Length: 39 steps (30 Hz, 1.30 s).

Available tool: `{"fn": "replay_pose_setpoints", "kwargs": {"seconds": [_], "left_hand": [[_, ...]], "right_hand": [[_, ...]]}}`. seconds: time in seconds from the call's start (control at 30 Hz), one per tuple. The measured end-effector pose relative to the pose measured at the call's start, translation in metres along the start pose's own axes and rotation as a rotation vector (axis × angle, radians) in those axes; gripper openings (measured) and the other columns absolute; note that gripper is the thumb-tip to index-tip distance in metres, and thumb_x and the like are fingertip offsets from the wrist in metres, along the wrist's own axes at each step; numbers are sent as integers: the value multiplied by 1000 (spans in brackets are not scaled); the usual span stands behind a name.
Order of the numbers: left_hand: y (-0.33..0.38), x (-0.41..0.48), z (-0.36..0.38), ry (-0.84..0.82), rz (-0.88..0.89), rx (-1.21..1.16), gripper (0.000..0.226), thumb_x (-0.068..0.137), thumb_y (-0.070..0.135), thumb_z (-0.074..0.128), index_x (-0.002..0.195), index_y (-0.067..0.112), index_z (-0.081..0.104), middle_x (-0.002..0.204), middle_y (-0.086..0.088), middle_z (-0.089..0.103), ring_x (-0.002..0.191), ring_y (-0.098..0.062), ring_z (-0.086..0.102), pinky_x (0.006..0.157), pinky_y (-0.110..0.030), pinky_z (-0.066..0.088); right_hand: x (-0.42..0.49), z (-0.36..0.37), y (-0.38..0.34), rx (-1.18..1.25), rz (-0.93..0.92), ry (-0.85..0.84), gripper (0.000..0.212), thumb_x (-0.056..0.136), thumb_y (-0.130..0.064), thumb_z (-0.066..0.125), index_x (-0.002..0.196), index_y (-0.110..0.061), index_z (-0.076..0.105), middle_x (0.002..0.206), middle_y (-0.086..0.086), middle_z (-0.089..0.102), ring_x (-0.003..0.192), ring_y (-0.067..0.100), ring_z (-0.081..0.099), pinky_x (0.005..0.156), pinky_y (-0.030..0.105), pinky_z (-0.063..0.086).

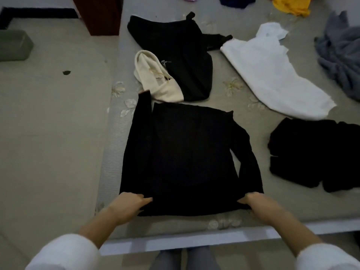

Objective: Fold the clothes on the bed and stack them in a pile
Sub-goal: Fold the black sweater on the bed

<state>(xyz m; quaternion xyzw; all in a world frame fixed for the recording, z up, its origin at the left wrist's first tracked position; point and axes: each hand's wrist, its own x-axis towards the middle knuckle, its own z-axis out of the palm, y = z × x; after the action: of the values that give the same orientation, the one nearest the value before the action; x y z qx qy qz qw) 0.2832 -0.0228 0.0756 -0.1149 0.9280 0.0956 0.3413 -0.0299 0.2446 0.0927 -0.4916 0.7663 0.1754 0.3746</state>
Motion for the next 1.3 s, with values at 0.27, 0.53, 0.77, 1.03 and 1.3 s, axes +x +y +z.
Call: {"fn": "replay_pose_setpoints", "kwargs": {"seconds": [0.27, 0.53, 0.77, 1.03, 1.3], "left_hand": [[19, 28, 24, -442, 46, -86, 49, 94, 10, 41, 141, 23, 41, 142, -8, 37, 120, -28, 46, 97, -36, 43], [-10, 115, -50, 7, -211, -556, 30, 90, 11, 43, 96, 22, 71, 106, 3, 66, 94, -14, 62, 87, -35, 52], [-56, 219, -106, 469, -423, -613, 35, 93, 15, 49, 128, 15, 57, 131, -5, 48, 111, -24, 56, 91, -36, 48], [-117, 301, -131, 622, -369, -371, 51, 101, 26, 40, 149, 14, 27, 148, -6, 35, 128, -28, 36, 96, -44, 40], [-143, 299, -123, 644, -271, -247, 25, 94, 35, 52, 109, 15, 54, 106, -6, 50, 99, -28, 51, 67, -40, 46]], "right_hand": [[11, 54, -6, 22, 94, -252, 63, 85, -5, 47, 142, -32, 44, 138, 5, 43, 129, 23, 37, 104, 35, 36], [83, -23, 7, 621, 268, 202, 35, 88, -9, 51, 121, -15, 62, 98, 0, 66, 92, 15, 62, 78, 26, 48], [179, -90, 35, 658, 251, 567, 35, 90, -14, 53, 125, -15, 57, 73, -11, 59, 70, 1, 53, 69, 25, 41], [272, -149, 60, 712, 193, 668, 36, 89, -14, 54, 125, -16, 60, 64, -5, 61, 66, 11, 58, 65, 21, 38], [282, -137, 60, 495, 310, 748, 17, 84, -23, 59, 98, -13, 64, 72, 4, 58, 85, 32, 61, 69, 31, 39]]}}
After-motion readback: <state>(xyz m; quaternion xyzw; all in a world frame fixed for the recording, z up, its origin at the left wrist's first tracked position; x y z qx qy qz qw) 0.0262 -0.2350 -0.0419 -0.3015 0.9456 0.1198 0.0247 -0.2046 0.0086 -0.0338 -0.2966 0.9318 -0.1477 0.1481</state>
